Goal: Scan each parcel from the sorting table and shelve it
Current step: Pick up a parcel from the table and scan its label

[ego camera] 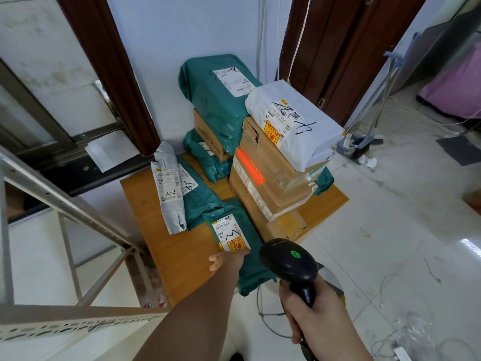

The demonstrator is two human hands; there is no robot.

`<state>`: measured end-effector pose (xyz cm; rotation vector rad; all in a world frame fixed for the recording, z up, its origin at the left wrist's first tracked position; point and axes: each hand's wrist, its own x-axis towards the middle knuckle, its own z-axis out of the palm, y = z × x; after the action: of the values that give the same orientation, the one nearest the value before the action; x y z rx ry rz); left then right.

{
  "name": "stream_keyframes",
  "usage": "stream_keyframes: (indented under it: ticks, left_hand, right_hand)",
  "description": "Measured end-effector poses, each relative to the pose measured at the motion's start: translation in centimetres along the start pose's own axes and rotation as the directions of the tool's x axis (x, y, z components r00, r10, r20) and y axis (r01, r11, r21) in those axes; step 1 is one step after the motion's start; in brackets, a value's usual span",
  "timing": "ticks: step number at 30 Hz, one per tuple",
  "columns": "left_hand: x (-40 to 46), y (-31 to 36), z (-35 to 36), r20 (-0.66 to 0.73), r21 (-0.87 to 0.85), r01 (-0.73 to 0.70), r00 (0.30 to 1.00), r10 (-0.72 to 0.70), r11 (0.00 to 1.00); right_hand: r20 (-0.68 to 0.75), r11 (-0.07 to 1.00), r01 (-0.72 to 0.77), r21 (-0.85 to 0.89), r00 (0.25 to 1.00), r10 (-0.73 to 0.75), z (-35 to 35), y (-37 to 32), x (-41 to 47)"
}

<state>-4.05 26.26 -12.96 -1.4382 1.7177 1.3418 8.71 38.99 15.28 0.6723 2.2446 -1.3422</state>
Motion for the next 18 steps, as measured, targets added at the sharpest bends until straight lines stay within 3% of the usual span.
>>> stream_keyframes:
  ticks: [5, 10, 18]
  left_hand:
    - [3.1, -1.5, 0.5, 0.084, 0.023, -0.147, 0.986, 0.144, 0.989]
    - [-1.3, -1.2, -3.2, 0.209, -0.083, -0.154, 0.963, 0.168, 0.985]
    - [-7.1, 1.6, -11.0, 0.338, -0.135, -0.407, 0.838, 0.428, 0.904]
  right_hand:
    - [-0.01, 1.0, 0.029, 0.01, 1.0, -0.029, 0.1, 0.1, -0.1]
    - [0.065, 0.997, 0.061, 0.057, 0.996, -0.065, 0.0, -0.2, -0.5]
    - [0.017, 0.942, 0.315, 0.118, 0.948, -0.319, 0.1, -4.8, -2.6]
